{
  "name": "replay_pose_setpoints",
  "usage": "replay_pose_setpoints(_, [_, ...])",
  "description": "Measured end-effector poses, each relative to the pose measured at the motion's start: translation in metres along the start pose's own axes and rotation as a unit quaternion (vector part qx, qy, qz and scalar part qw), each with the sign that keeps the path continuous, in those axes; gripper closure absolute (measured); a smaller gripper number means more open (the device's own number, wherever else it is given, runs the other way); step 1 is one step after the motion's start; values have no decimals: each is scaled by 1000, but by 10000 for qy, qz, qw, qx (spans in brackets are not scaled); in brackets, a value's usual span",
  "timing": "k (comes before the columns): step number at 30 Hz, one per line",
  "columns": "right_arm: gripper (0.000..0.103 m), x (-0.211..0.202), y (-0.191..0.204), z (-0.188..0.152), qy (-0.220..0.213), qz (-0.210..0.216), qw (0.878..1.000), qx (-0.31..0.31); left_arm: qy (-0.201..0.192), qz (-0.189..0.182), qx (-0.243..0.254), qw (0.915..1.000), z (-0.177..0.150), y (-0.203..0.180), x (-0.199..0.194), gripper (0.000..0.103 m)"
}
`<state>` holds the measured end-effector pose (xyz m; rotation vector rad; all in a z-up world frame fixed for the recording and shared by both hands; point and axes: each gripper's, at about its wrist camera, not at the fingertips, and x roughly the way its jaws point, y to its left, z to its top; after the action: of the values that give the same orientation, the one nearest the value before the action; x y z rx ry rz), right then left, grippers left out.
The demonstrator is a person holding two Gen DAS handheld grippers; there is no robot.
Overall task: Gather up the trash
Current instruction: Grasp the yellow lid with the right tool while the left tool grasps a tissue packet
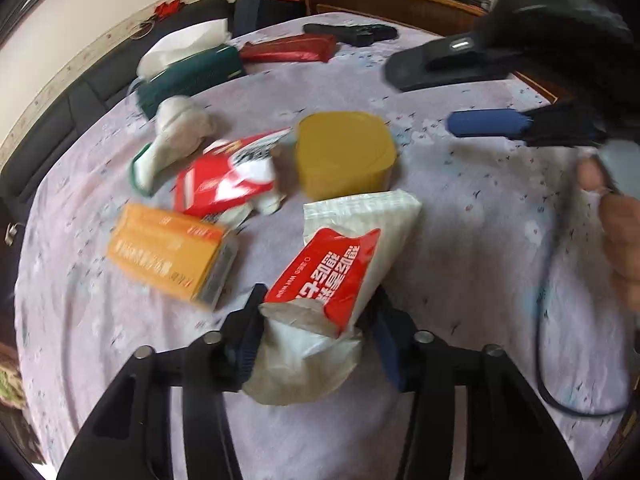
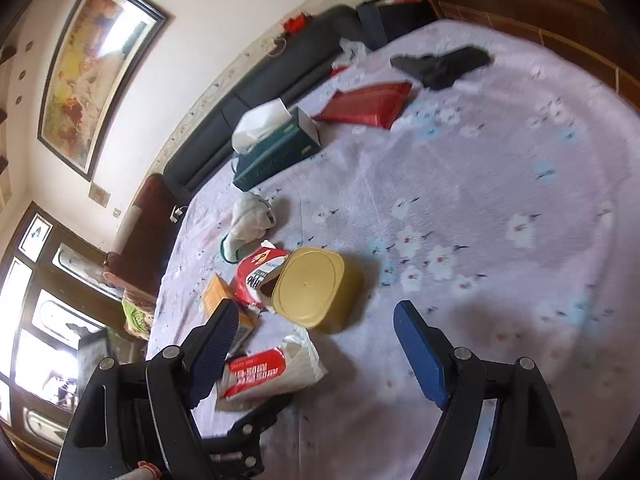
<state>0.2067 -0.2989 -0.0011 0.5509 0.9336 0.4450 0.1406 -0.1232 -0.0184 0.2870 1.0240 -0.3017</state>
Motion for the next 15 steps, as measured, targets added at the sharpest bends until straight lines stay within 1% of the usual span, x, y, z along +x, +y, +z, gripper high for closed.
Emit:
replay_pose_setpoints(2, [19,17,3,4,147,-42,9999,-36,-31,-99,-200,9997,-9,9,-11,59])
replay_pose_setpoints(5, [19,39,12,9,299,-108,9995,-80,-167,-150,-673,9975,-27,26,-33,60])
replay_pose_setpoints(7, [19,53,20,11,459,-147,9987,-189,-257,-1,-988,9948,-42,36,-48,60])
replay_pose_setpoints(9, [18,69,29,12,548,-414,9974,-231,-272,121,-1279,9913,-54,44,-58,60])
replay_pose_setpoints(12, [18,87,40,12,585,-1022,9923,-375,-333,96,-1795,9831,-65,56,-71,60])
replay_pose_setpoints(15, [18,99,45,10,532,-1513,9859,-484,-369,211,-2014,9786,-72,61,-85,60])
